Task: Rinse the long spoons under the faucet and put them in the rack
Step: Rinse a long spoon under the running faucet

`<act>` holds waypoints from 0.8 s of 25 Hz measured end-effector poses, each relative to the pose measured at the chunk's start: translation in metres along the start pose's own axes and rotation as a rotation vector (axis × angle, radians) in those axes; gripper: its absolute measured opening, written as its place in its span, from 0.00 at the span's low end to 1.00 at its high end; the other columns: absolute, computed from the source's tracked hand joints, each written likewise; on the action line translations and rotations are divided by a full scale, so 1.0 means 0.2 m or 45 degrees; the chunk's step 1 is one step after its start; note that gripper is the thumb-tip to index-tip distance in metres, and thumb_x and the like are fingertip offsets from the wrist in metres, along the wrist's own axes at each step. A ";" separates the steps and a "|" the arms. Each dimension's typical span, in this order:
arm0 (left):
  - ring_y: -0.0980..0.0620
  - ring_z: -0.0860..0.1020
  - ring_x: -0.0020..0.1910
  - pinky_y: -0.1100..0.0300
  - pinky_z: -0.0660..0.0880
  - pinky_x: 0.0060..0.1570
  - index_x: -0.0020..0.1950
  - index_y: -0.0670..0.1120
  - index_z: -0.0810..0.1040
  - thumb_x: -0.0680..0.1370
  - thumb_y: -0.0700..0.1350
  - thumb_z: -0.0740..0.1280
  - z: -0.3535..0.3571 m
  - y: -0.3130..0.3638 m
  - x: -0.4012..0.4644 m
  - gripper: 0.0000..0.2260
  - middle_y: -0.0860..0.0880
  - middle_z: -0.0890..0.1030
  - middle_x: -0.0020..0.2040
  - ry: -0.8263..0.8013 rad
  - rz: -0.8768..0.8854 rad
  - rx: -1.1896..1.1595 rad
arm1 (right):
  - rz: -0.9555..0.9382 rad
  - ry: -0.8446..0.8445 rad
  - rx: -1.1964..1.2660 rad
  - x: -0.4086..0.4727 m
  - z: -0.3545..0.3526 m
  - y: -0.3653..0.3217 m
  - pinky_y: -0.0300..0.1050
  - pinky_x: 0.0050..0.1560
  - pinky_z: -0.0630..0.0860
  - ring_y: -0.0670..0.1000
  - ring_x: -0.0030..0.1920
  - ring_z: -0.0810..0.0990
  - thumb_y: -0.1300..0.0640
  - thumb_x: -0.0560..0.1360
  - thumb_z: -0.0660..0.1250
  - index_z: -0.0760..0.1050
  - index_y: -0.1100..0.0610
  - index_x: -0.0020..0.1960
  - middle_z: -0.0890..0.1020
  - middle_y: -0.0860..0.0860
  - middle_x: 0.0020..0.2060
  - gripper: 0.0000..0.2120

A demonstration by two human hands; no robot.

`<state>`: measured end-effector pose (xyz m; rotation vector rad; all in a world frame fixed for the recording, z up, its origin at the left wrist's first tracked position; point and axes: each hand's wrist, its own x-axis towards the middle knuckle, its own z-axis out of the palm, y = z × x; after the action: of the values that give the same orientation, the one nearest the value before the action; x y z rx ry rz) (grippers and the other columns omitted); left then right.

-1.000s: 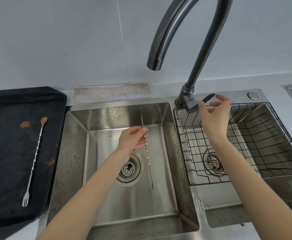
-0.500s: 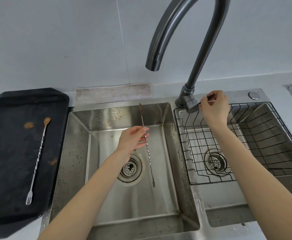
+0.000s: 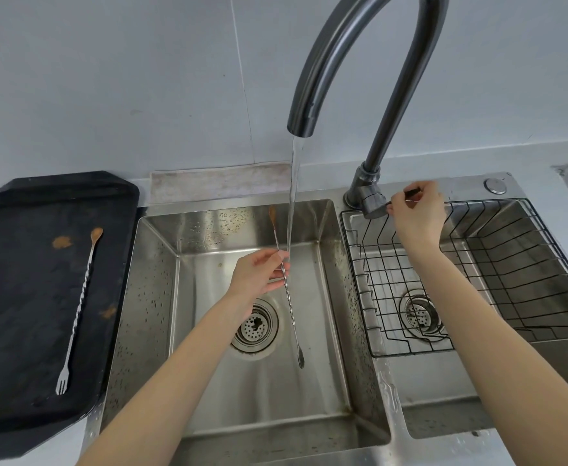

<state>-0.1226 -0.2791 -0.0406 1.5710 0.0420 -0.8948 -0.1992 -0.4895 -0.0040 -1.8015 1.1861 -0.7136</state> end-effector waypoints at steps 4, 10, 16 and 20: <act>0.53 0.78 0.37 0.68 0.79 0.36 0.47 0.45 0.79 0.74 0.43 0.66 -0.01 -0.01 -0.01 0.05 0.48 0.80 0.39 0.009 -0.005 0.019 | -0.210 0.084 0.186 -0.22 0.05 -0.05 0.26 0.38 0.71 0.42 0.35 0.70 0.67 0.74 0.59 0.66 0.61 0.61 0.67 0.50 0.53 0.15; 0.56 0.76 0.34 0.67 0.77 0.35 0.43 0.45 0.79 0.75 0.44 0.66 0.01 -0.03 -0.04 0.04 0.50 0.79 0.36 0.041 0.013 0.049 | 0.075 -0.887 0.069 -0.51 0.33 -0.02 0.35 0.50 0.73 0.46 0.48 0.77 0.57 0.77 0.60 0.73 0.58 0.61 0.79 0.49 0.48 0.14; 0.57 0.77 0.35 0.68 0.76 0.36 0.49 0.46 0.80 0.77 0.45 0.63 0.00 -0.04 -0.06 0.07 0.51 0.80 0.38 -0.042 0.014 0.083 | 0.371 -0.846 0.454 -0.53 0.36 -0.02 0.50 0.55 0.75 0.52 0.46 0.79 0.61 0.76 0.61 0.79 0.54 0.46 0.82 0.53 0.44 0.08; 0.57 0.77 0.36 0.67 0.76 0.39 0.55 0.45 0.78 0.78 0.44 0.60 0.02 -0.06 -0.08 0.10 0.52 0.80 0.39 -0.116 -0.002 0.128 | 0.367 -0.806 0.518 -0.49 0.33 -0.02 0.48 0.54 0.76 0.50 0.43 0.79 0.61 0.76 0.62 0.78 0.52 0.43 0.82 0.48 0.39 0.08</act>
<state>-0.1415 -0.2733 -0.0407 1.6211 -0.0676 -0.9821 -0.1824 -0.3768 -0.0327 -1.3271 0.7756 -0.1667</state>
